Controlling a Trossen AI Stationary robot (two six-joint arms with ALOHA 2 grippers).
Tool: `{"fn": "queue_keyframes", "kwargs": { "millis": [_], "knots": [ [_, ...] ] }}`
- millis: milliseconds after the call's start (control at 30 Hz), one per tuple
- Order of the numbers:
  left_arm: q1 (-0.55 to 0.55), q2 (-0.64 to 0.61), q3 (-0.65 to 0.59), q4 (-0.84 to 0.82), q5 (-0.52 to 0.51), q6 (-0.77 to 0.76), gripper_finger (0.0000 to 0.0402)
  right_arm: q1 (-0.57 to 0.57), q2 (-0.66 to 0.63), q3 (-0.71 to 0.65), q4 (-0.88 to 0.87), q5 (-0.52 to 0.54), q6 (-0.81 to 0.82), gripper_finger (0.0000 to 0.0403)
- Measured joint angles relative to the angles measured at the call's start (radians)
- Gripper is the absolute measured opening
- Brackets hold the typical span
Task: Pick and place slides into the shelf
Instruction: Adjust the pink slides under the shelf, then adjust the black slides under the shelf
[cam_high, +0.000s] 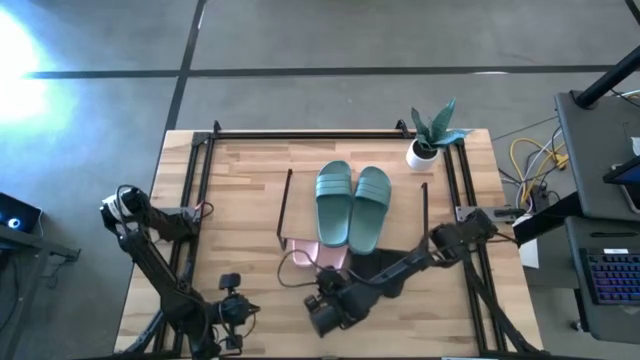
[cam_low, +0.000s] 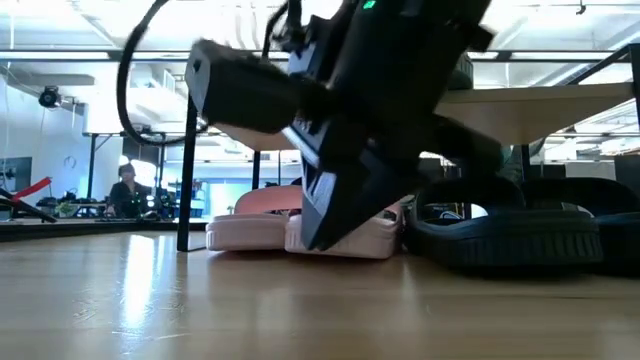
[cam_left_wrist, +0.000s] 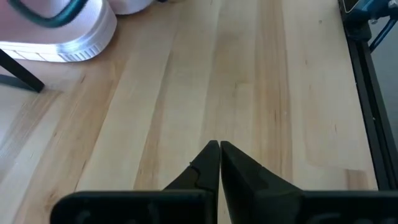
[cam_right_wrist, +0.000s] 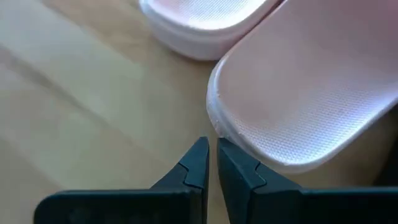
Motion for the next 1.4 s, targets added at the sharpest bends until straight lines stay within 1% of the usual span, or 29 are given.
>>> {"fn": "queue_keyframes", "kwargs": {
  "millis": [133, 333, 433, 567, 633, 733, 867, 967, 1067, 1133, 1233, 1300, 1400],
  "knots": [
    [0.0, 0.0, 0.0, 0.0, -0.001, 0.0, 0.0, -0.025, 0.0, -0.001, -0.02, 0.0, -0.001, 0.0027],
    [0.0, 0.001, 0.0, 0.0, -0.017, 0.0, 0.0, -0.023, 0.0, 0.005, -0.036, -0.004, -0.001, 0.0027],
    [0.0, 0.001, 0.0, 0.0, -0.021, 0.007, 0.0, -0.003, -0.01, 0.016, -0.048, -0.067, -0.001, 0.0027],
    [0.0, 0.001, 0.0, 0.0, -0.021, 0.008, 0.0, 0.066, -0.043, 0.054, -0.06, -0.085, 0.016, 0.0027],
    [0.0, 0.001, -0.001, 0.0, -0.021, 0.008, 0.0, 0.106, -0.051, 0.075, -0.1, -0.089, 0.09, 0.0027],
    [0.0, 0.001, -0.001, 0.0, -0.02, 0.009, 0.0, 0.164, -0.051, 0.106, -0.247, -0.098, 0.289, 0.0027],
    [0.0, 0.001, -0.002, 0.004, -0.022, 0.044, 0.0, 0.23, -0.05, 0.099, -0.394, -0.108, 0.576, 0.0027],
    [0.001, 0.001, -0.003, 0.004, -0.024, 0.072, 0.0, 0.25, -0.05, 0.069, -0.452, -0.119, 0.706, 0.0027],
    [0.001, 0.001, -0.003, 0.005, -0.024, 0.082, 0.0, 0.24, -0.05, 0.046, -0.436, -0.175, 0.702, 0.0027],
    [0.001, 0.001, -0.003, 0.007, -0.024, 0.08, 0.0, 0.232, -0.05, 0.024, -0.37, -0.19, 0.652, 0.0027],
    [0.001, 0.001, 0.001, 0.012, -0.024, 0.079, 0.0, 0.223, -0.05, -0.007, -0.32, -0.195, 0.61, 0.0027],
    [0.001, 0.001, 0.002, 0.013, -0.024, 0.078, 0.0, 0.214, -0.05, -0.025, -0.327, -0.191, 0.609, 0.0027],
    [0.001, 0.001, 0.002, 0.015, -0.024, 0.077, 0.0, 0.195, -0.05, -0.046, -0.371, -0.152, 0.619, 0.0027]
  ]
}}
